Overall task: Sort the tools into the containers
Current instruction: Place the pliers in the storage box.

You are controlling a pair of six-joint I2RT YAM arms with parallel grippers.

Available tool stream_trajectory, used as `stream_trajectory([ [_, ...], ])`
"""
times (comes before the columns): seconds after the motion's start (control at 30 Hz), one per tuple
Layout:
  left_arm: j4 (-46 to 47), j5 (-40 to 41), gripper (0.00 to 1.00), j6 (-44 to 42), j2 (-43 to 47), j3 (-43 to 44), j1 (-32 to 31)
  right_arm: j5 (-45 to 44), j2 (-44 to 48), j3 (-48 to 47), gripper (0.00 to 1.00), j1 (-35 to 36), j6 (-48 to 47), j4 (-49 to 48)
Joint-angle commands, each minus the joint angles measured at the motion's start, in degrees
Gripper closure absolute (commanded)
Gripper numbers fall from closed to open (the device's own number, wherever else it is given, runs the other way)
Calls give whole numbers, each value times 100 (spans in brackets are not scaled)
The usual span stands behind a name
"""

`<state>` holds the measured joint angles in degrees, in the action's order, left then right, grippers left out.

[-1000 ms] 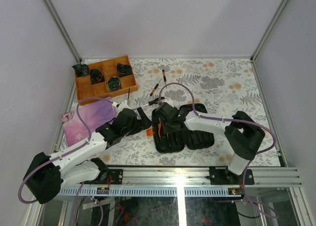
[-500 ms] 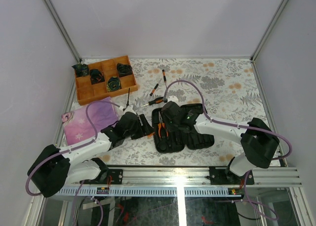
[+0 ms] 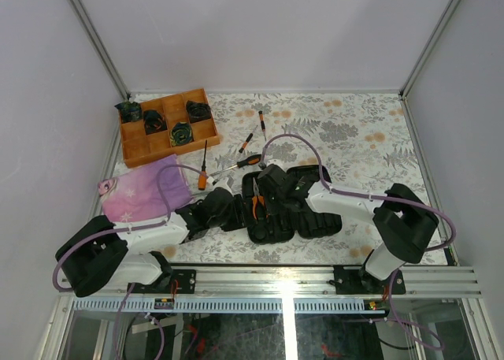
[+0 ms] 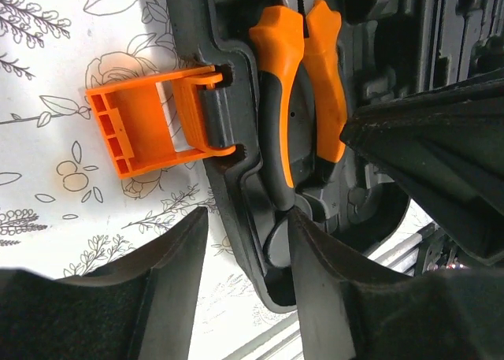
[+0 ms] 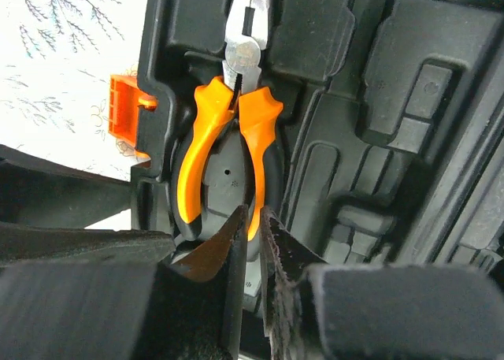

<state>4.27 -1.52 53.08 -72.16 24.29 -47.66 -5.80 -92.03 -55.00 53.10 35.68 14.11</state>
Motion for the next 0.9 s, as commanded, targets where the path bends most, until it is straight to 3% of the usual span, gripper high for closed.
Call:
stream_trajectory([
  [0.0,464,2,57,97,-43,-39,-67,379,-117,-5,84,-53,40,-249],
  [0.33,618,-106,65,51,-36,-3,-151,797,-187,81,87,-157,115,-592],
  [0.57,760,-165,72,108,-201,42,-306,170,160,67,84,-215,30,-211],
  [0.87,448,196,66,317,353,-108,-464,-461,739,100,75,-214,-335,5],
])
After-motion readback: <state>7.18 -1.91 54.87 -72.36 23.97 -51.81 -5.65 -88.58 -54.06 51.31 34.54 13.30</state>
